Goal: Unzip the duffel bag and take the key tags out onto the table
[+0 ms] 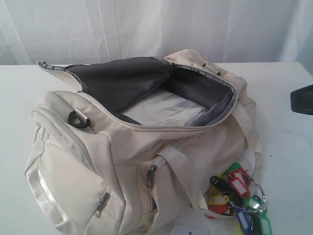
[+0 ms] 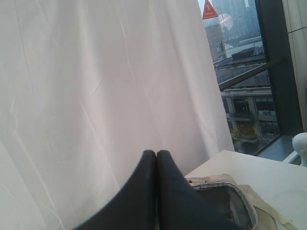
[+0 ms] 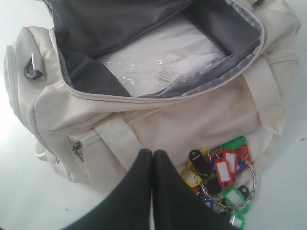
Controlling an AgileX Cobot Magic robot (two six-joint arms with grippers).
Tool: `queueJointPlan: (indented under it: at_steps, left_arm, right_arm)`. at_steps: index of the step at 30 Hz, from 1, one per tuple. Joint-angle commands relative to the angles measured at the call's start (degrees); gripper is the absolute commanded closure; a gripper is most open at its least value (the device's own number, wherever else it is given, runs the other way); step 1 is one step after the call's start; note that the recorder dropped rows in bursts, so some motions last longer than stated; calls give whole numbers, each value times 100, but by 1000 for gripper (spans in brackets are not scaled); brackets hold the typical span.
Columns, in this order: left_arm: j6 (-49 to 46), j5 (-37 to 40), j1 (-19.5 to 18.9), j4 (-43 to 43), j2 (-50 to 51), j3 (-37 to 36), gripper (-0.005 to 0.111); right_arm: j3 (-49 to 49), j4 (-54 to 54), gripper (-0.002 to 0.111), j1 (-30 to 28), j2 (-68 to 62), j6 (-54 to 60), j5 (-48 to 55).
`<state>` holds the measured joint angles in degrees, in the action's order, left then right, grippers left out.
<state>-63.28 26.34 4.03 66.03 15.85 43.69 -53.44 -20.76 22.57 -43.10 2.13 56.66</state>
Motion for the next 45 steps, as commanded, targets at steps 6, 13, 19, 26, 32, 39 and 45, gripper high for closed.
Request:
queueJointPlan:
  at_steps: [6,13,19,26,32,39,45]
  left_arm:
    - [-12,18,-3,73,-49,-23,107]
    - [-12,18,-3,73,-49,-23,107]
    - [-96,-140,-446,22,-516,-23,107]
    - [-112,30,-715,-344,-1585,-186,107]
    - [1284,-169,-676,-346,-1585,-1755,107]
    - [2356,-403,-676,-259,-1585,-2780,107]
    - [2522,-1077,-676,-226,-1585,-3234,107]
  right_arm:
    - [-30,1,108,-29,34,69,-63]
    - [-30,1,108,-29,34,69,-63]
    - [-30,1,108,-29,34,69,-63]
    - [-30,1,108,-29,34,69,-23]
    - [-30,1,108,-29,34,69,-57]
    - [-30,1,108,-29,34,69,-57]
    - [-30,1,108,-29,34,69,-57]
